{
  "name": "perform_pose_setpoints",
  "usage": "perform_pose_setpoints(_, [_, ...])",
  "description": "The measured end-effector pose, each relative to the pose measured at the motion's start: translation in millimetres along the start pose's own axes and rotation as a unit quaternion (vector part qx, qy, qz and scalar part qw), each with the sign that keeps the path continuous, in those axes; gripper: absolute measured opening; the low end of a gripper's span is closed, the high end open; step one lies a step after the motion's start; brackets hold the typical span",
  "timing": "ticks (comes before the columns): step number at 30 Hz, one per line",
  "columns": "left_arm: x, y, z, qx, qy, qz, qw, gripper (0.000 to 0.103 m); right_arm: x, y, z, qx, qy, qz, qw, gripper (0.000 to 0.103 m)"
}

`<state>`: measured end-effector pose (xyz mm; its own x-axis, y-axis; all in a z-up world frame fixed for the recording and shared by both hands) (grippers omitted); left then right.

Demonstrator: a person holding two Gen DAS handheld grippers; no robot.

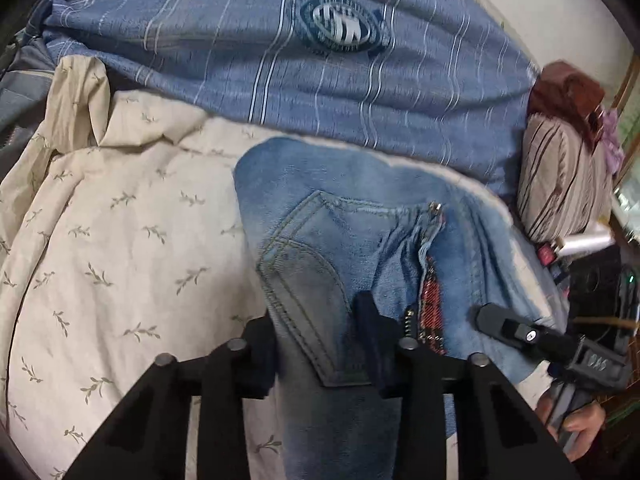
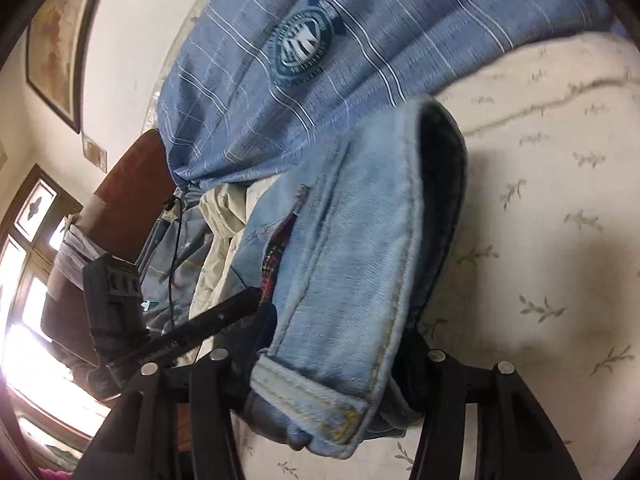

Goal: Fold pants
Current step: 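Lift the leg end with the right gripper and fold it over while the left gripper holds the jeans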

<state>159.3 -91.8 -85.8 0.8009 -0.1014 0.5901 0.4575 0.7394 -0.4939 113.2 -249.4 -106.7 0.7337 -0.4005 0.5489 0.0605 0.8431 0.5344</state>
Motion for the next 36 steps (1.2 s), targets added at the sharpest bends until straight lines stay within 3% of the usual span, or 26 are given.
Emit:
perform_pose_setpoints(3, [8.5,-9.3,12.3,0.008,-0.030,-0.028,0.9991,0.033,6.8,16.8,12.9,-0.014,-0.043,0.052,0.998,0.050])
perform_pose_setpoints(7, [12.8,-28.2,23.6,0.010,-0.055,-0.067,0.9962,0.032,12.7,42.0,31.8,0.003,-0.091,0.094,0.991,0.050])
perform_pose_setpoints(10, [15.8,-34.8,25.5,0.023,-0.062,-0.088,0.9940,0.032,14.9,53.5,36.7,0.009,-0.105,0.112,0.988,0.050])
perform_pose_setpoints(12, [12.2,-25.7,16.5,0.046,-0.038,-0.082,0.9949,0.032,14.6,50.0,27.4,0.007,-0.086,0.101,0.991,0.050])
perform_pose_setpoints(14, [4.7,-11.3,5.7,0.052,-0.011,-0.049,0.9974,0.034,9.1,34.2,8.2,-0.003,-0.040,0.069,0.997,0.050])
perform_pose_setpoints(16, [-3.2,4.2,-4.7,0.070,0.018,-0.026,0.9970,0.042,1.3,20.1,-8.6,0.003,0.014,0.031,0.999,0.051])
perform_pose_setpoints(18, [-5.3,10.9,-7.4,0.069,0.023,-0.008,0.9973,0.049,-0.1,14.7,-11.7,0.010,0.026,0.011,1.000,0.056])
perform_pose_setpoints(19, [-4.7,12.0,-6.6,0.070,0.020,-0.004,0.9973,0.054,0.1,13.2,-11.1,0.013,0.027,0.008,1.000,0.058])
perform_pose_setpoints(21, [-4.7,15.2,-6.3,0.093,0.019,-0.010,0.9954,0.080,-0.4,10.7,-9.2,0.013,0.028,0.009,0.999,0.059])
perform_pose_setpoints(22, [-5.8,17.0,-5.3,0.102,0.019,-0.013,0.9945,0.081,-0.1,8.3,-7.1,0.008,0.027,0.008,1.000,0.064])
perform_pose_setpoints(25, [-5.3,19.8,-4.8,0.092,0.022,-0.008,0.9955,0.082,-1.6,-1.3,-0.6,-0.004,0.035,0.004,0.999,0.069])
perform_pose_setpoints(29, [-5.5,22.2,-5.6,0.076,0.025,0.004,0.9968,0.081,-13.0,-16.1,-0.7,0.048,0.079,-0.047,0.995,0.073])
perform_pose_setpoints(33, [-6.3,19.6,-11.7,0.046,0.031,0.018,0.9983,0.062,-19.3,-22.1,-13.8,0.102,0.105,-0.108,0.983,0.074])
perform_pose_setpoints(36, [-7.1,17.4,-12.2,0.051,0.029,0.009,0.9983,0.059,-18.9,-15.6,-18.2,0.122,0.104,-0.117,0.980,0.075])
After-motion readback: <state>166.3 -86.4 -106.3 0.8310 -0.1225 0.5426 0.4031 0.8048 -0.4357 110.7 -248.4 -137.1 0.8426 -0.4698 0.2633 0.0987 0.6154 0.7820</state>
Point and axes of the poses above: each gripper's, at about its wrist camera, not at the fingertips, and z roughly against the way its jaws point, y to its left, x to its top, the point moved 9 cm from there along -z, roughly the way its jaws point, and after that the axes turned 10 degrees about -x, right-handed, at the moved point
